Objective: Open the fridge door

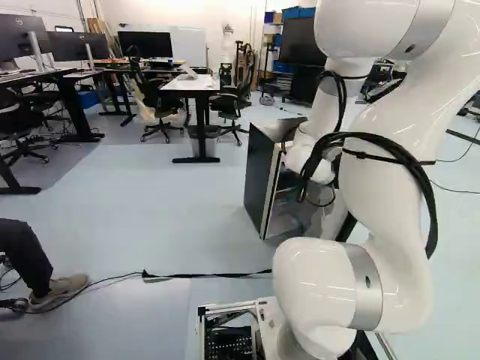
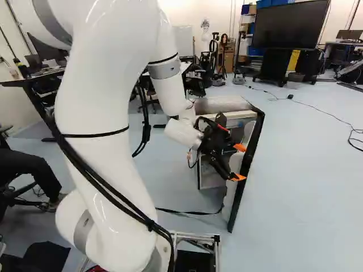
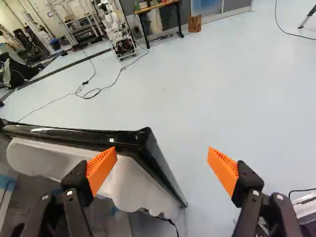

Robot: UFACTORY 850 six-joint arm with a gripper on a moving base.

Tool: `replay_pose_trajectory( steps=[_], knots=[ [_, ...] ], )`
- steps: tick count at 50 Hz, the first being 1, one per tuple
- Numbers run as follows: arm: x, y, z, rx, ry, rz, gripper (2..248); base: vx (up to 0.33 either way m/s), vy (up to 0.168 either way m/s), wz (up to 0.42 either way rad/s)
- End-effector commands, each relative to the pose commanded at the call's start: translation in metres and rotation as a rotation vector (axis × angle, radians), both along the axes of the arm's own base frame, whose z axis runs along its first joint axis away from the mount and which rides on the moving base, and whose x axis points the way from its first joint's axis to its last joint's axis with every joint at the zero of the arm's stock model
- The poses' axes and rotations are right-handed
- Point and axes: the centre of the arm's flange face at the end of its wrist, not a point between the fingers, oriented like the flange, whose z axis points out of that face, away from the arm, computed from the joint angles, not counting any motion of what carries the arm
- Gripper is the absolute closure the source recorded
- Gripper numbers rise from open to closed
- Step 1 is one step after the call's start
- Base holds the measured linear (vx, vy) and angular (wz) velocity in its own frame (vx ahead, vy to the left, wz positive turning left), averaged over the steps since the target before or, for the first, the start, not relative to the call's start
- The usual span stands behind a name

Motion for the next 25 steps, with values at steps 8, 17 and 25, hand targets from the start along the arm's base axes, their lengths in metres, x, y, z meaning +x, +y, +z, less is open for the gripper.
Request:
replay_pose_trajectory(
  steps=[8,17,25],
  knots=[
    [0.003,-0.018,0.000,-0.003,-0.009,-0.039,3,0.000,0.000,0.000],
    [0.009,-0.037,0.000,-0.008,-0.021,-0.079,3,0.000,0.000,0.000],
    [0.016,-0.055,0.000,-0.013,-0.034,-0.110,3,0.000,0.000,0.000]
  ],
)
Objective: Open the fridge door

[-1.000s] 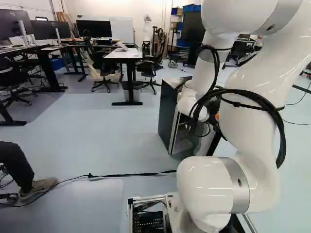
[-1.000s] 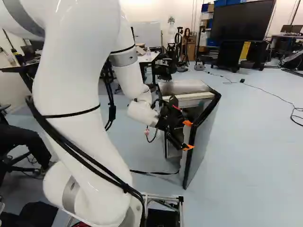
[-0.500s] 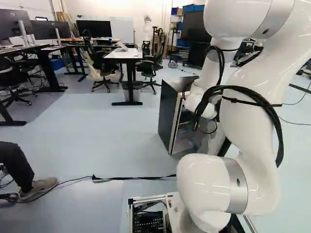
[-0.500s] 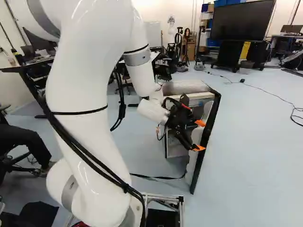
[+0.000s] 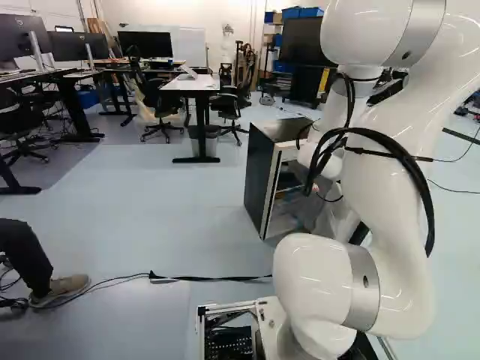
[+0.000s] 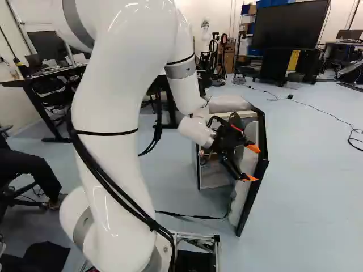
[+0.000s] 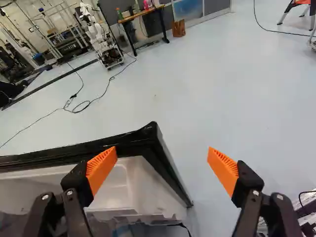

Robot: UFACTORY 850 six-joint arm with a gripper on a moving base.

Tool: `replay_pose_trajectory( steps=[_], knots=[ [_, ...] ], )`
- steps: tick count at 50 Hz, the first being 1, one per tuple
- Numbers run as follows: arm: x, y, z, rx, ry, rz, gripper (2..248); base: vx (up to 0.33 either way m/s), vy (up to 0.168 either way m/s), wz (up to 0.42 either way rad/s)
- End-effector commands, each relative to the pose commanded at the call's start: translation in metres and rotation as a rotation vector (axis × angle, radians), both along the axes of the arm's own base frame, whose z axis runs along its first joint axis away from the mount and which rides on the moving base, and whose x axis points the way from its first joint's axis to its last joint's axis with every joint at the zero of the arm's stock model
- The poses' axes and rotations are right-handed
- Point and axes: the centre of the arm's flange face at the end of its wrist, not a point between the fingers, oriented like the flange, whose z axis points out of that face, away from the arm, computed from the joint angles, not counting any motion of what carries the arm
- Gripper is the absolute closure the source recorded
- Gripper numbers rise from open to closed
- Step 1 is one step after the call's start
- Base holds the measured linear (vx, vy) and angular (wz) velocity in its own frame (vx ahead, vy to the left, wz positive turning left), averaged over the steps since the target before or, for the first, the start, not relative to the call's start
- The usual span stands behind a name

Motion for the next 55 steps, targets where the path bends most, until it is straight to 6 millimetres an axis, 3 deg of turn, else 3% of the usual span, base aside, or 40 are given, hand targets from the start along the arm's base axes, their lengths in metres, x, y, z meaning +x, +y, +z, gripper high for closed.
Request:
replay_pose_trajectory(
  steps=[40,55],
  knots=[
    [0.063,-0.069,-0.003,-0.040,-0.081,-0.071,3,0.000,0.000,0.000],
    [0.075,-0.100,-0.004,-0.056,-0.108,-0.111,3,0.000,0.000,0.000]
  ],
)
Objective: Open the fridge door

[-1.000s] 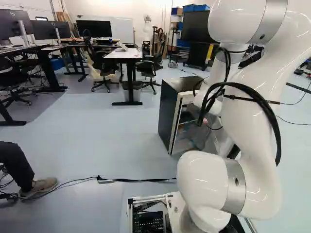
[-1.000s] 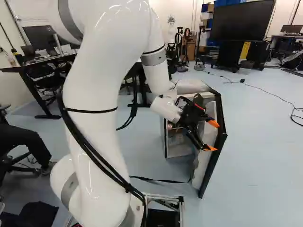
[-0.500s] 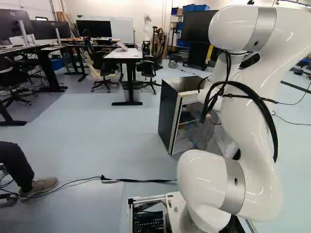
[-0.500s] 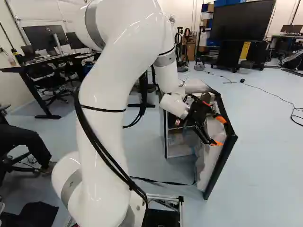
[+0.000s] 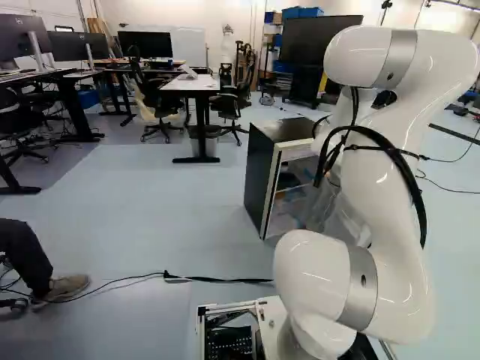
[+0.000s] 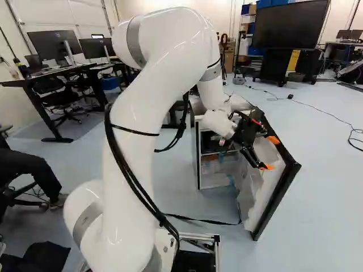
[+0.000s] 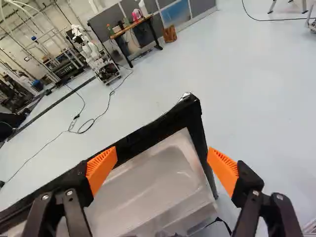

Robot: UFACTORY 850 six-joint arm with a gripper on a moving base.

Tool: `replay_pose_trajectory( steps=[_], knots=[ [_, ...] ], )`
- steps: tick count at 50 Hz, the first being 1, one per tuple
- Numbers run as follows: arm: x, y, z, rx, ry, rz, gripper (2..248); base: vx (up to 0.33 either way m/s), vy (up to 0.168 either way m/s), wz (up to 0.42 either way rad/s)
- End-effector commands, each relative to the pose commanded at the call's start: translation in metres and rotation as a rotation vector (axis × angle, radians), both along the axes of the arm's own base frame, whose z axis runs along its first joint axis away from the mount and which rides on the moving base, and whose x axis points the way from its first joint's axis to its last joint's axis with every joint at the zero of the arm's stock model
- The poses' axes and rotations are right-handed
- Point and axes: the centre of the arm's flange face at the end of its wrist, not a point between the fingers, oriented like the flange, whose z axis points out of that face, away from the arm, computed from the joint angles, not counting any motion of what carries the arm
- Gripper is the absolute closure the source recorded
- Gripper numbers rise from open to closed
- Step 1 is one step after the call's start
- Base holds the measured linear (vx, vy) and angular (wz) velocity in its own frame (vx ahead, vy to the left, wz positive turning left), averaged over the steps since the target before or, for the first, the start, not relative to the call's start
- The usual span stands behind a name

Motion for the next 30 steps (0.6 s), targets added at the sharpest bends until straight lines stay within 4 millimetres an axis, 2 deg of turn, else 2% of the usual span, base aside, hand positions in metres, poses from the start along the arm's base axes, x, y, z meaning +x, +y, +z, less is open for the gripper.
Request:
replay_pose_trajectory(
  steps=[25,30],
  knots=[
    [0.004,-0.055,-0.002,-0.024,-0.038,-0.077,3,0.000,0.000,0.000],
    [0.003,-0.061,-0.002,-0.027,-0.041,-0.086,3,0.000,0.000,0.000]
  ],
)
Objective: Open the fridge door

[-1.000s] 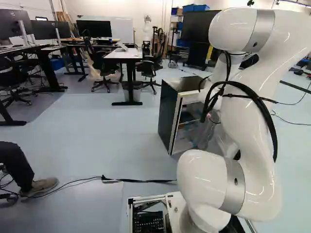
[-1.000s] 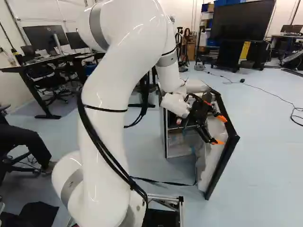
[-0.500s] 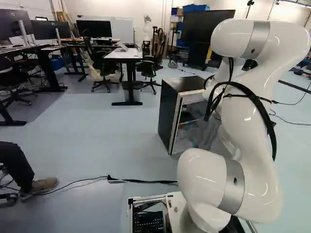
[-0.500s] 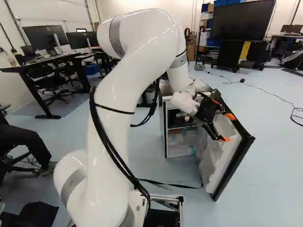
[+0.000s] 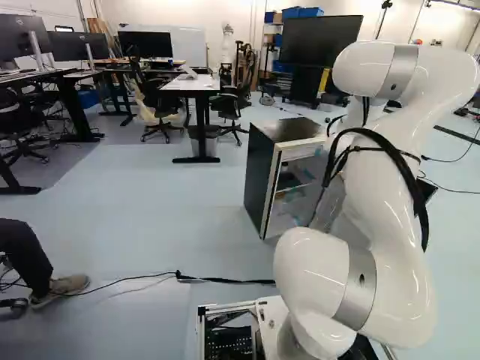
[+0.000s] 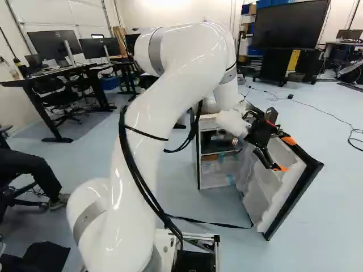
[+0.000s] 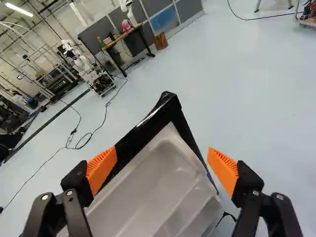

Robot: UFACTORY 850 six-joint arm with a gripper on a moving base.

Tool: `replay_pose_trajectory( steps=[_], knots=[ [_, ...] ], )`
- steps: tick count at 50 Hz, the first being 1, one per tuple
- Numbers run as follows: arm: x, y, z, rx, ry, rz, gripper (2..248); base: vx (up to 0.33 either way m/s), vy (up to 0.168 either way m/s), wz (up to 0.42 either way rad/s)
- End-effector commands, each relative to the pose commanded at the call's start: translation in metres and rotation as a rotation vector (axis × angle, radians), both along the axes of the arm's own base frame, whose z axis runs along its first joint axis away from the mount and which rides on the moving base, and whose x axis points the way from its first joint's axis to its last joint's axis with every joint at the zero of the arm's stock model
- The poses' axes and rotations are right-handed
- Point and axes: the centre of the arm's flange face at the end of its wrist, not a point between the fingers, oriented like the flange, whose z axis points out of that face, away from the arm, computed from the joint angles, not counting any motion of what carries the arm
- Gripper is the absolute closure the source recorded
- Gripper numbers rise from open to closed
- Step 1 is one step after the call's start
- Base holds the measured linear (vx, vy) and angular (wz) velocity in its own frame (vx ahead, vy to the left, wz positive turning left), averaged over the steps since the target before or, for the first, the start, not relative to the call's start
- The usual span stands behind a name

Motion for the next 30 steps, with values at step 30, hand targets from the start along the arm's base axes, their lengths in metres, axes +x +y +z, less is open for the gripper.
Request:
replay_pose_trajectory(
  steps=[30],
  knots=[
    [-0.015,0.035,0.004,0.006,0.051,0.086,3,0.000,0.000,0.000]
  ],
)
